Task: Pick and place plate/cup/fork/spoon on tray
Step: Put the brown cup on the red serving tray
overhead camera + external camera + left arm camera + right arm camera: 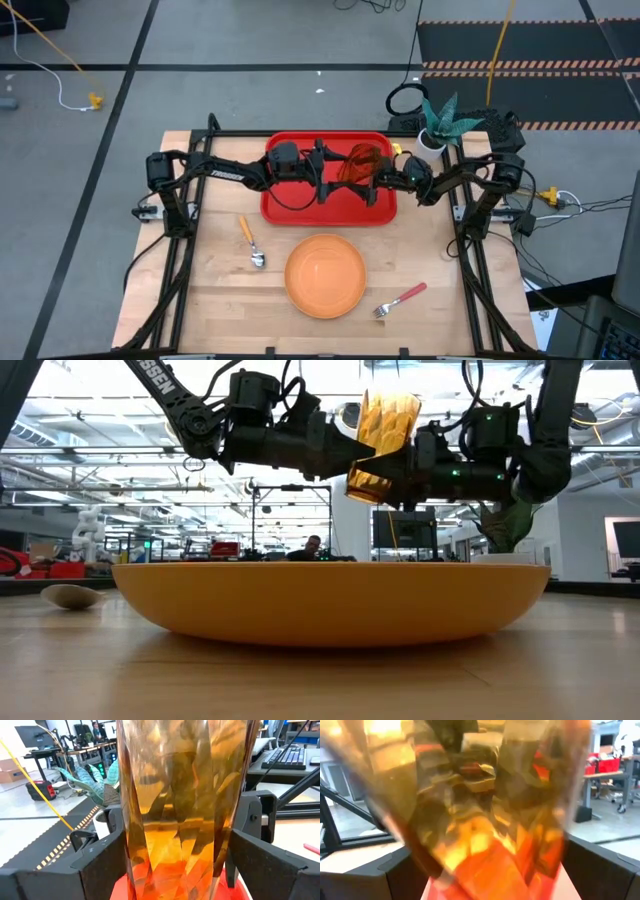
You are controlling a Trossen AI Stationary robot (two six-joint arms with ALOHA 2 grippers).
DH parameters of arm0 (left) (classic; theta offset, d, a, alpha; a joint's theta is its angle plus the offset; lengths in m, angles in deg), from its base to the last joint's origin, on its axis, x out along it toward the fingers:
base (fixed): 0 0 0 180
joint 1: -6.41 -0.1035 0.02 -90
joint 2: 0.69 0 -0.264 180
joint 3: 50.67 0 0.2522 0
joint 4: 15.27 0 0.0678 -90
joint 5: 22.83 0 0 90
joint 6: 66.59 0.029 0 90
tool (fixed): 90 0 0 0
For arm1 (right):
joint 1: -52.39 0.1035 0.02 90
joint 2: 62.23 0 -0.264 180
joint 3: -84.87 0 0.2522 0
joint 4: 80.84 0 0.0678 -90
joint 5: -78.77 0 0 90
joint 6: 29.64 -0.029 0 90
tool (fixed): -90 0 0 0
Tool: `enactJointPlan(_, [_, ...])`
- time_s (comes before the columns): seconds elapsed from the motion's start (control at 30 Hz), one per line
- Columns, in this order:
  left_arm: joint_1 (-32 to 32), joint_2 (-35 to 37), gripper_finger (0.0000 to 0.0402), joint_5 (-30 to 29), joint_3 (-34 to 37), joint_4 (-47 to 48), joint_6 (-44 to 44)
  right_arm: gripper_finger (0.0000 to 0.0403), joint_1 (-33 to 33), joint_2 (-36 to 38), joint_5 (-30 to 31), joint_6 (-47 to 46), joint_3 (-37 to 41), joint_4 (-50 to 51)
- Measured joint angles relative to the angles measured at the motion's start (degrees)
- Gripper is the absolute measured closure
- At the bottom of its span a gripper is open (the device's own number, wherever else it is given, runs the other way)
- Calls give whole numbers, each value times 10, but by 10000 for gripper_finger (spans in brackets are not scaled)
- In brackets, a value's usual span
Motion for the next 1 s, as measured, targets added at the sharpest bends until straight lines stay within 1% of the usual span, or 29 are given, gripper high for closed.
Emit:
enactJointPlan(0.17, [-1, 0, 53, -1, 0, -5, -2, 3, -5, 56, -1, 10, 8, 78])
enactJointPlan(0.37, [-1, 0, 53, 3, 0, -17, -8, 3, -8, 126, 1, 49, 9, 229])
enactJointPlan(0.5, [-1, 0, 53, 3, 0, -17, -8, 3, -14, 176, 11, 71, 9, 311])
enactJointPlan(0.6, [-4, 0, 53, 1, 0, -17, -10, 3, -19, 227, 58, 110, 9, 419])
enactJointPlan(0.67, [-5, 1, 53, 2, 0, -17, -13, 3, -22, 269, 90, 145, 10, 508])
enactJointPlan(0.77, [-6, 1, 53, 3, 0, -17, -15, 4, -22, 338, 128, 175, 10, 608])
enactJointPlan(0.87, [-7, 1, 53, 0, 0, -17, -15, 9, -21, 409, 155, 179, -2, 694])
enactJointPlan(1.0, [-8, 1, 53, -1, 0, -17, -15, 11, -4, 485, 186, 150, -55, 837])
